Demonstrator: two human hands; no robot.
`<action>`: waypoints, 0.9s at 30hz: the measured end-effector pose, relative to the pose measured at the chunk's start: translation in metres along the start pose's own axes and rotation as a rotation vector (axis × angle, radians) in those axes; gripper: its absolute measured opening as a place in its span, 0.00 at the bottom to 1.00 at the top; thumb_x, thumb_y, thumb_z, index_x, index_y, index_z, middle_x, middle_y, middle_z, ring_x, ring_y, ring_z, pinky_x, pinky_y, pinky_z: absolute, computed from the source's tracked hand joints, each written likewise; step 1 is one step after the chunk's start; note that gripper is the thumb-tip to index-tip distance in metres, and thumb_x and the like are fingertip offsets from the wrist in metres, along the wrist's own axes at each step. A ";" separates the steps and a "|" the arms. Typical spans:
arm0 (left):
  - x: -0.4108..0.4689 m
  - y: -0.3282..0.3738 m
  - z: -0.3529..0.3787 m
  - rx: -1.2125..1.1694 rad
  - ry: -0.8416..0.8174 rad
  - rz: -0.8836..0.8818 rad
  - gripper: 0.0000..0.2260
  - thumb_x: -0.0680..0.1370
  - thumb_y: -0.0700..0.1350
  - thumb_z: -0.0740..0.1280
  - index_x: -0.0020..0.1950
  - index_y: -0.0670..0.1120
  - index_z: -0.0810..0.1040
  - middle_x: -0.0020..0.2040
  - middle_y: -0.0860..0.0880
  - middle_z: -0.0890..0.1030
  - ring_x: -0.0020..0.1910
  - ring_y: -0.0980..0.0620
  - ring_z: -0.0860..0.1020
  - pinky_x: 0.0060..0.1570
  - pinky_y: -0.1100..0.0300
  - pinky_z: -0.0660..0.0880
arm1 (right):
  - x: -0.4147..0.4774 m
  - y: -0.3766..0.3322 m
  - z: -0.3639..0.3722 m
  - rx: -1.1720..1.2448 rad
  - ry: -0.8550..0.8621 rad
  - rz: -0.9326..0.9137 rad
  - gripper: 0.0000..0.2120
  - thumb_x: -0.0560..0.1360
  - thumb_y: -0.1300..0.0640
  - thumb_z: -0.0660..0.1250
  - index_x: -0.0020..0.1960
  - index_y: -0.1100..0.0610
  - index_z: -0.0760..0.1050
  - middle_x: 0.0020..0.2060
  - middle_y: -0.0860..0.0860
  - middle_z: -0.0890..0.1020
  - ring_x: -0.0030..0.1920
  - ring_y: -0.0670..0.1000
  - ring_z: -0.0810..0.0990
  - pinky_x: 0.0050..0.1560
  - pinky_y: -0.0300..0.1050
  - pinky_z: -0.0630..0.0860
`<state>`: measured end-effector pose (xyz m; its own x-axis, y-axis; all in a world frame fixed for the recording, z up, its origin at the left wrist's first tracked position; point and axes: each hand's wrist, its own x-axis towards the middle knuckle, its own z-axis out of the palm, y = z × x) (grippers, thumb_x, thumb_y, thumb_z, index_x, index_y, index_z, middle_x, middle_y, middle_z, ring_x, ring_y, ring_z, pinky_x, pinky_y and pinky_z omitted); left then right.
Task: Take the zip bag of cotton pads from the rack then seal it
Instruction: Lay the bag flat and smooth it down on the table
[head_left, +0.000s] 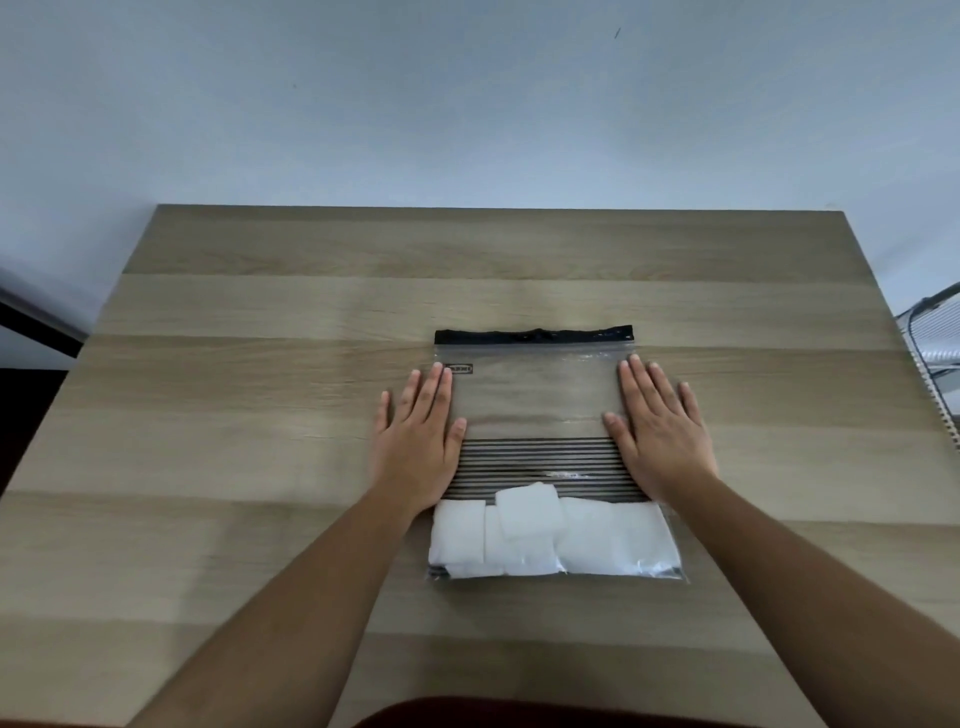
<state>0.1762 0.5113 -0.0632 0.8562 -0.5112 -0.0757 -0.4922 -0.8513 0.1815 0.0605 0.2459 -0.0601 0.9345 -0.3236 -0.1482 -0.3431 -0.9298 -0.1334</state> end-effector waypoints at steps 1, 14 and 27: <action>0.000 0.000 -0.001 -0.004 0.000 0.003 0.26 0.79 0.57 0.43 0.76 0.52 0.43 0.78 0.54 0.48 0.76 0.54 0.44 0.73 0.48 0.42 | 0.000 0.004 -0.001 0.008 0.000 0.013 0.30 0.76 0.38 0.32 0.74 0.49 0.34 0.75 0.46 0.40 0.75 0.46 0.37 0.74 0.50 0.38; 0.046 0.045 -0.007 -0.118 -0.039 0.090 0.26 0.81 0.53 0.48 0.76 0.48 0.44 0.78 0.50 0.47 0.76 0.54 0.44 0.73 0.53 0.41 | 0.045 -0.081 -0.016 0.143 -0.026 -0.205 0.27 0.80 0.47 0.45 0.75 0.48 0.38 0.76 0.47 0.41 0.74 0.46 0.36 0.75 0.50 0.38; 0.046 0.027 0.002 -0.017 0.006 0.099 0.30 0.76 0.63 0.40 0.76 0.52 0.44 0.78 0.53 0.49 0.76 0.56 0.46 0.73 0.53 0.42 | 0.047 -0.062 -0.004 0.035 -0.017 -0.188 0.30 0.76 0.36 0.36 0.75 0.46 0.38 0.76 0.41 0.46 0.75 0.42 0.40 0.74 0.51 0.36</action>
<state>0.2015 0.4644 -0.0634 0.8041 -0.5923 -0.0506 -0.5722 -0.7942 0.2044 0.1259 0.2873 -0.0551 0.9808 -0.1417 -0.1344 -0.1662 -0.9668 -0.1941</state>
